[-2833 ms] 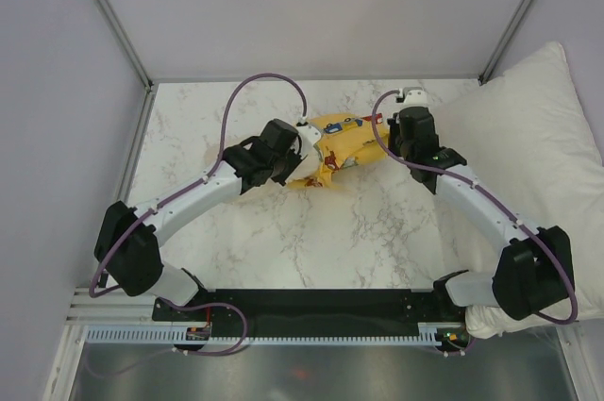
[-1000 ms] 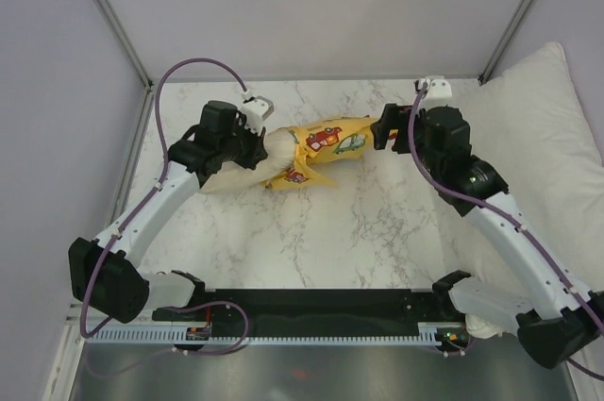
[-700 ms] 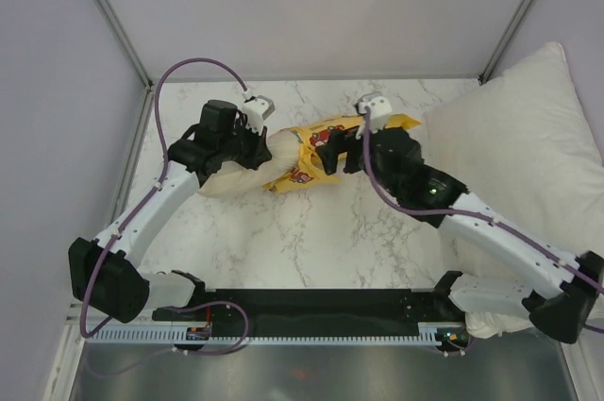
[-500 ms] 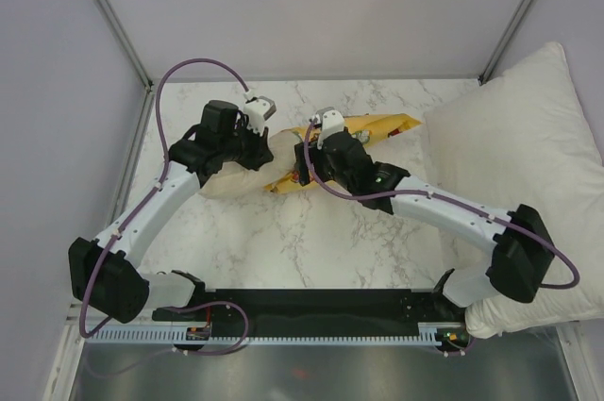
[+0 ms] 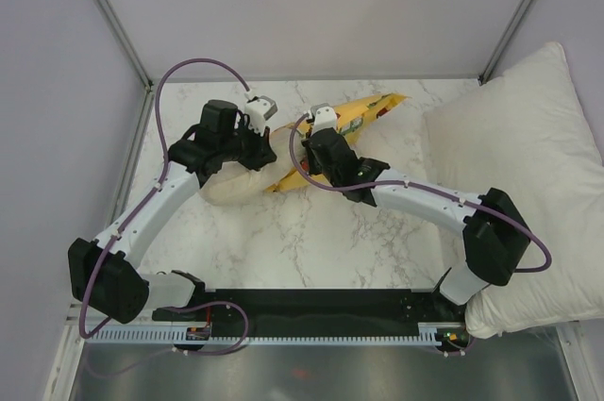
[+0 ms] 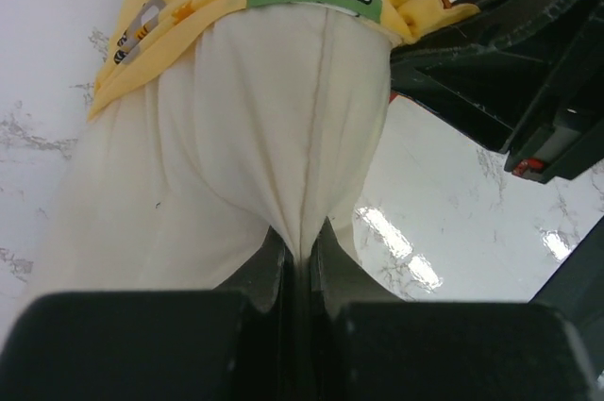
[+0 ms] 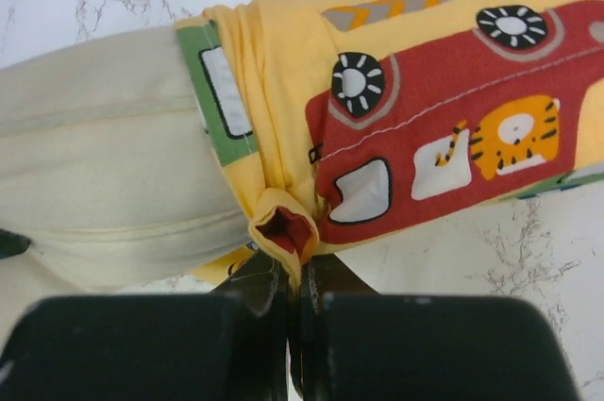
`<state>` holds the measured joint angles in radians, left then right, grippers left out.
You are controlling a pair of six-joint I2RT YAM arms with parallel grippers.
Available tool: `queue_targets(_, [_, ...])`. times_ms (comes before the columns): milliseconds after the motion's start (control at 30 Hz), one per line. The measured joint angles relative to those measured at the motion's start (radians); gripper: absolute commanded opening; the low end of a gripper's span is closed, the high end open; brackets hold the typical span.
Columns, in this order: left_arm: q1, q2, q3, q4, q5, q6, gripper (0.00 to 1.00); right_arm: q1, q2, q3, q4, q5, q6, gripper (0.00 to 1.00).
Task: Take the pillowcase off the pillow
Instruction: Pull out the pillow
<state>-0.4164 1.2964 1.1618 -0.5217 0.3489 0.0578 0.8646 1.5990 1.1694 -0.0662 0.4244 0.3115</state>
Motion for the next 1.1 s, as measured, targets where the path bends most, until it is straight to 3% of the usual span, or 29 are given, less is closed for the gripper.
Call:
queue_targets(700, [-0.018, -0.007, 0.006, 0.126, 0.23, 0.0, 0.02, -0.347, -0.102, 0.046, -0.136, -0.241, -0.002, 0.0])
queue_targets(1100, [-0.025, -0.009, 0.019, 0.177, 0.248, 0.001, 0.02, -0.487, -0.068, 0.199, -0.267, -0.359, -0.055, 0.0])
